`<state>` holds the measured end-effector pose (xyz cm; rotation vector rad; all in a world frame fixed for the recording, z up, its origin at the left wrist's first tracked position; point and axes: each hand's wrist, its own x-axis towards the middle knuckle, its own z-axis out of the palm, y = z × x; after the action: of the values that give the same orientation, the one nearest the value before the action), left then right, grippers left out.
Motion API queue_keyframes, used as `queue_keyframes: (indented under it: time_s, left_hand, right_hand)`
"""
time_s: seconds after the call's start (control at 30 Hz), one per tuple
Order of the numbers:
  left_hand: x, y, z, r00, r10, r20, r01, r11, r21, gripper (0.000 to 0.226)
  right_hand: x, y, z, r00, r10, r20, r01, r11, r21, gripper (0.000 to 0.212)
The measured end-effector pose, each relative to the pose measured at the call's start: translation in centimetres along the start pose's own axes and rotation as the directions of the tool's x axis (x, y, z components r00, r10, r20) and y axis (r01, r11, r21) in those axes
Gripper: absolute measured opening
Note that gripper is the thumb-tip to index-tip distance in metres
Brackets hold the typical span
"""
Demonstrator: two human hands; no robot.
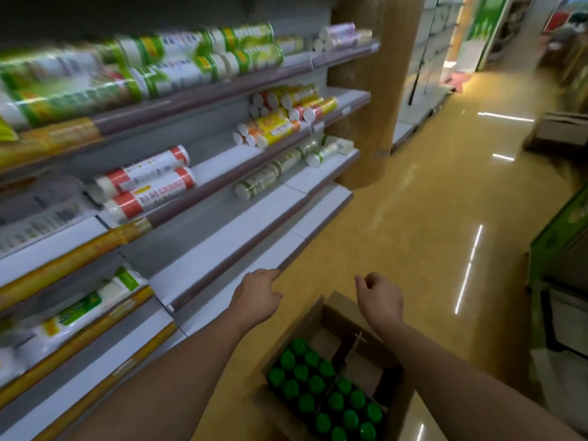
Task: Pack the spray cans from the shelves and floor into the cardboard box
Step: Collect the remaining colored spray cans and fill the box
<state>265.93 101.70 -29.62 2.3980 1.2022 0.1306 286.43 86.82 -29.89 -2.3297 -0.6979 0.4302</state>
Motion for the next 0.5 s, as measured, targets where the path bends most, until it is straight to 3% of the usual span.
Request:
queue_keyframes:
  time_s: [0.13,0.23,0.5]
  left_hand:
    - [-2.0,-0.1,-3.7,0.997,0.013,-0.082,-0.013,1.0,-0.005,0.059]
    - [-3.9,-1.0,-6.2,0.993,0.032,-0.111,-0.031,0.999,0.012,0.06]
    - [-8.3,-5.5,-11.3,0.977,0.041,-0.208,-0.041,0.999,0.004,0.061]
  right_hand:
    - [-1.6,-3.6,-1.2,0.996,-0.089,-0.032,0.09,0.996,0.028,0.028]
    - [-3.2,-5.6,-1.3,0.991,-0.133,-0.028,0.134,0.99,0.034,0.012]
    - [-8.7,-11.2,0.4,0.964,-0.265,-0.005,0.264,0.959,0.103,0.035]
